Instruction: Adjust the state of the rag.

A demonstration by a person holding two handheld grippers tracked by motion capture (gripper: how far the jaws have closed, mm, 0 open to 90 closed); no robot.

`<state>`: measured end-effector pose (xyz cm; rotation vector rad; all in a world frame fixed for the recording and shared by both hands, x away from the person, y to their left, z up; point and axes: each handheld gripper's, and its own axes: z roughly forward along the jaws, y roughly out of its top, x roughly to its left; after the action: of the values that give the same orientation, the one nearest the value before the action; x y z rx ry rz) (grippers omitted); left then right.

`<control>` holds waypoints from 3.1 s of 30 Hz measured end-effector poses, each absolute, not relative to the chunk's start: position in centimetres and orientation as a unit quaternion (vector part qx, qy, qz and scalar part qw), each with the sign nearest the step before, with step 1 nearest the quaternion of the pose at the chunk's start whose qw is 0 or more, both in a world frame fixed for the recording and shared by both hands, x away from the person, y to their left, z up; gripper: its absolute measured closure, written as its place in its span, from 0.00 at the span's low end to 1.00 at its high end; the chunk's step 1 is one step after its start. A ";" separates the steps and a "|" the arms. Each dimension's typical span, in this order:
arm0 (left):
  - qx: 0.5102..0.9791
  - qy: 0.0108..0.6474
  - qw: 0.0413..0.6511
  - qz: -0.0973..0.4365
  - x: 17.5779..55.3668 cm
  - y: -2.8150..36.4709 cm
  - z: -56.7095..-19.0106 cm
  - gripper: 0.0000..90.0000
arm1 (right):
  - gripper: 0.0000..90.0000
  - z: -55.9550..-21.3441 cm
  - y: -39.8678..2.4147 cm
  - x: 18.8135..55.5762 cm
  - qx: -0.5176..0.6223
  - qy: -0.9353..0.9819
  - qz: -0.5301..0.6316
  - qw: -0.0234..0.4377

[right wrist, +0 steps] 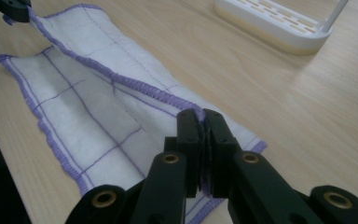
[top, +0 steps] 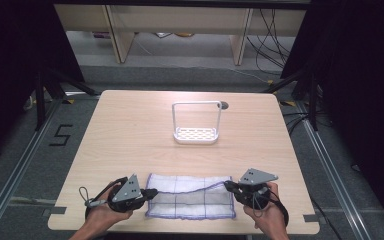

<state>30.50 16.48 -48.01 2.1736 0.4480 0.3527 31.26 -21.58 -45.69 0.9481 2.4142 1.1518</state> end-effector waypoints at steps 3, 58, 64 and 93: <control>0.876 0.170 0.426 0.146 30.1 16.3 -48.6 0.96 | 0.96 -45.9 -21.6 30.7 0.330 0.842 0.397 0.153; 0.883 0.256 0.366 0.145 37.7 17.1 -51.2 0.59 | 0.51 -49.0 -21.4 26.3 0.435 0.838 0.282 0.170; 0.880 0.260 0.372 0.137 37.4 16.9 -51.4 0.66 | 0.52 -48.5 -21.4 26.1 0.433 0.836 0.287 0.178; 0.890 0.233 0.370 0.130 36.4 16.7 -51.0 0.95 | 0.95 -49.3 -21.1 26.3 0.389 0.863 0.290 0.145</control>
<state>36.45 16.71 -51.03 2.2825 0.5972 0.3327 26.26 -21.06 -49.26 1.1196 2.4856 0.8343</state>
